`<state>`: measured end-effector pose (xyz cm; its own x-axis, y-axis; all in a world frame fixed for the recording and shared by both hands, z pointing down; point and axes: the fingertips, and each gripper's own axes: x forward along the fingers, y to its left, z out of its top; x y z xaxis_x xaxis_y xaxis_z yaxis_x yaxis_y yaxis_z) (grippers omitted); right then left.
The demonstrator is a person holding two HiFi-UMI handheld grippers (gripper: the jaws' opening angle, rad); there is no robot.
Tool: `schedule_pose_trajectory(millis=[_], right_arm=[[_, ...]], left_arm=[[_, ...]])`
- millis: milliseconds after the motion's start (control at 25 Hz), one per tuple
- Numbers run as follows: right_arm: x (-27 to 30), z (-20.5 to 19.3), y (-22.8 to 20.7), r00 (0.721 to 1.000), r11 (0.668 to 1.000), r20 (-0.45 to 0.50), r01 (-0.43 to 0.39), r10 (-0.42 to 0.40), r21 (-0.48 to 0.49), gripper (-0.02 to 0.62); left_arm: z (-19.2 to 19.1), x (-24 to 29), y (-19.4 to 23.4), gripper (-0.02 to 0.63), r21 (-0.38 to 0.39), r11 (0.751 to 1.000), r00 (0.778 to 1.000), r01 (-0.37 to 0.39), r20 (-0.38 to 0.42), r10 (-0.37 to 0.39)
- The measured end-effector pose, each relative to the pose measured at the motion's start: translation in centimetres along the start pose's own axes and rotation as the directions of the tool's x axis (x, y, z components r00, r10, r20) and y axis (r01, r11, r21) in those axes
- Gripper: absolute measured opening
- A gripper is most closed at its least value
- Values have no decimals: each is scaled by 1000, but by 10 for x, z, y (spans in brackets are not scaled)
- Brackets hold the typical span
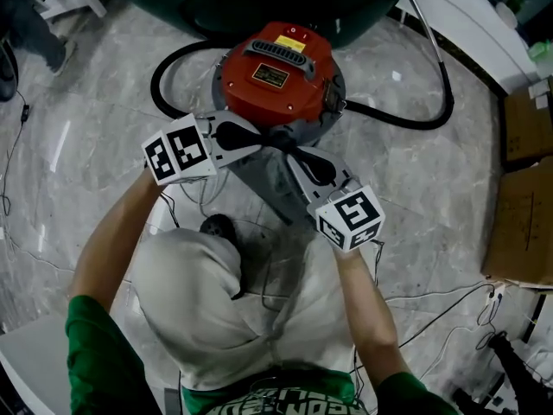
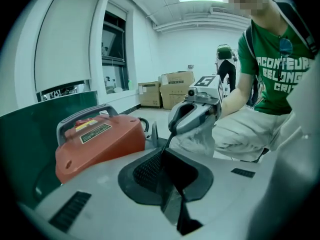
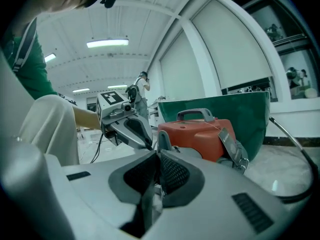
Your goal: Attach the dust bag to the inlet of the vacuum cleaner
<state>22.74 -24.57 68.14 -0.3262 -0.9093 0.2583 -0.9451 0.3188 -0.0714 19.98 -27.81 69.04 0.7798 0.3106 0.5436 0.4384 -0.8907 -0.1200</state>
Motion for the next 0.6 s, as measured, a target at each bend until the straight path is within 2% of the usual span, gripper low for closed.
schedule_pose_trajectory(millis=[120, 320, 600], right_arm=[[1, 2, -6, 1000, 1000, 2, 5, -5, 14, 30], [15, 13, 1, 999, 998, -14, -51, 51, -35, 31], [9, 5, -7, 999, 998, 24, -45, 44, 47, 29]], left_arm=[[2, 1, 2, 21, 3, 1000, 1000, -1, 0, 1], [-7, -12, 5, 21, -35, 998, 999, -43, 6, 43], [-4, -1, 9, 26, 1, 999, 999, -53, 4, 53]])
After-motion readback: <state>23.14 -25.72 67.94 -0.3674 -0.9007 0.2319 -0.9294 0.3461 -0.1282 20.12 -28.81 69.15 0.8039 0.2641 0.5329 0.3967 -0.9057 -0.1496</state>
